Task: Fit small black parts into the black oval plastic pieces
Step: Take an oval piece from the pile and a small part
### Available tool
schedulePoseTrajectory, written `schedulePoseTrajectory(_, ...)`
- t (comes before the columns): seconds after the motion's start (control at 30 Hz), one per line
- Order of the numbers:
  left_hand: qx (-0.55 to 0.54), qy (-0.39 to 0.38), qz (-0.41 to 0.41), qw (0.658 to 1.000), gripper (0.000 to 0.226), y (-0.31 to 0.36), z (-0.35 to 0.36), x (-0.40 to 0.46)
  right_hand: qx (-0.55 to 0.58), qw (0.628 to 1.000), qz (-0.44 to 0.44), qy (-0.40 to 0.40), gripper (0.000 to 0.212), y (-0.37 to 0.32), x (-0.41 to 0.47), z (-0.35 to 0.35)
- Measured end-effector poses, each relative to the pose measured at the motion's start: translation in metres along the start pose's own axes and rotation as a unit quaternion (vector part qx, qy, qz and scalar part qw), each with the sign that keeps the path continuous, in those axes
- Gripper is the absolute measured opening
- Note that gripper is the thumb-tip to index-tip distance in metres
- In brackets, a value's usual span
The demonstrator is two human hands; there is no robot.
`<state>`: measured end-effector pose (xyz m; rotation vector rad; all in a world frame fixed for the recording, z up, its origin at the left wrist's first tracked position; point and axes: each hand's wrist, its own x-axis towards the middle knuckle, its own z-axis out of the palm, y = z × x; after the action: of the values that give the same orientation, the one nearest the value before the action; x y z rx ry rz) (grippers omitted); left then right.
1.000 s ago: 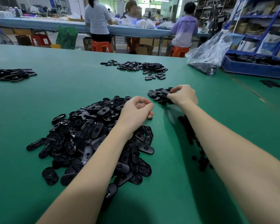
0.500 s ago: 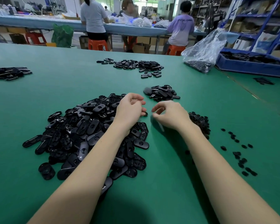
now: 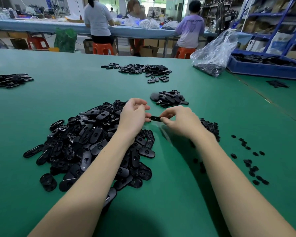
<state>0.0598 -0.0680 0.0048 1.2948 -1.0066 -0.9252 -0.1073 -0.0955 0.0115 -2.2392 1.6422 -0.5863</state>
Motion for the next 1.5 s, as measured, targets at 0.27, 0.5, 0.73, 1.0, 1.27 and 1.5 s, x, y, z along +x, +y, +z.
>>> schedulePoseTrajectory(0.27,0.119,-0.154,0.040,0.980,0.005,0.002,0.017,-0.021,0.063,0.996,-0.018,-0.055,0.012,0.016,-0.013,-0.059)
schedulePoseTrajectory(0.5,0.047,-0.161,-0.019,0.986,0.010,0.001,0.023,-0.027,0.082,0.994,0.022,-0.066,0.004,0.017,-0.016,-0.066)
schedulePoseTrajectory(0.73,0.054,-0.125,-0.017,0.991,0.020,-0.004,0.021,-0.022,-0.052,0.985,0.141,-0.084,0.007,0.036,-0.016,-0.069)
schedulePoseTrajectory(1.0,0.060,-0.132,0.005,0.989,0.029,-0.006,0.021,-0.023,-0.086,0.979,0.172,-0.068,0.005,0.037,-0.018,-0.057)
schedulePoseTrajectory(1.27,0.032,-0.113,0.012,0.993,0.031,-0.006,0.019,-0.023,0.056,0.989,0.131,-0.050,0.006,0.032,-0.015,-0.057)
schedulePoseTrajectory(1.5,-0.015,-0.102,0.009,0.995,0.022,-0.008,0.021,-0.021,0.284,0.953,0.063,-0.082,0.007,0.009,-0.017,-0.048)
